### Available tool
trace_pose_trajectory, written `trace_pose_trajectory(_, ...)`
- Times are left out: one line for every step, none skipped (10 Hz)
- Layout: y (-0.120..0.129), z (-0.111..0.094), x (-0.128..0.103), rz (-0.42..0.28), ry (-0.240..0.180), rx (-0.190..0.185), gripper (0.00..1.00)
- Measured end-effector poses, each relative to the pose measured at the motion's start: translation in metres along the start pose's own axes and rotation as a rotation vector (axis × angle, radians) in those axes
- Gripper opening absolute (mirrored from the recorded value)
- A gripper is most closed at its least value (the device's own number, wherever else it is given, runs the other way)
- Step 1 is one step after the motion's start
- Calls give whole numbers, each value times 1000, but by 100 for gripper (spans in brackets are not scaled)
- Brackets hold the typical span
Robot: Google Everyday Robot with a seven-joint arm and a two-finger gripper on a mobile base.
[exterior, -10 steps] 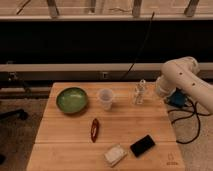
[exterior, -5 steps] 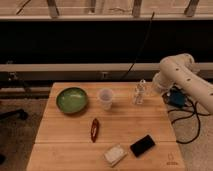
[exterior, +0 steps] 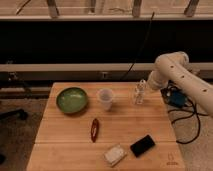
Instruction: Knock the bottle over
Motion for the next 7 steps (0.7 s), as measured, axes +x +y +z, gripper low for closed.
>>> trace_pose_trajectory(-5, 4, -3, -8, -3, 2, 13)
trace_pose_trajectory(-10, 10, -6, -13, -7, 2, 13)
trace_pose_trajectory(-15, 14, -9, -20, -10, 3, 13)
trace_pose_trajectory(-22, 19, -14, -29, -17, 4, 13)
trace_pose_trajectory(-26, 21, -17, -34, -22, 5, 13)
trace_pose_trajectory(-32, 25, -23, -44, -27, 6, 13)
trace_pose_trajectory(-39, 28, -32, -59, -34, 9, 13)
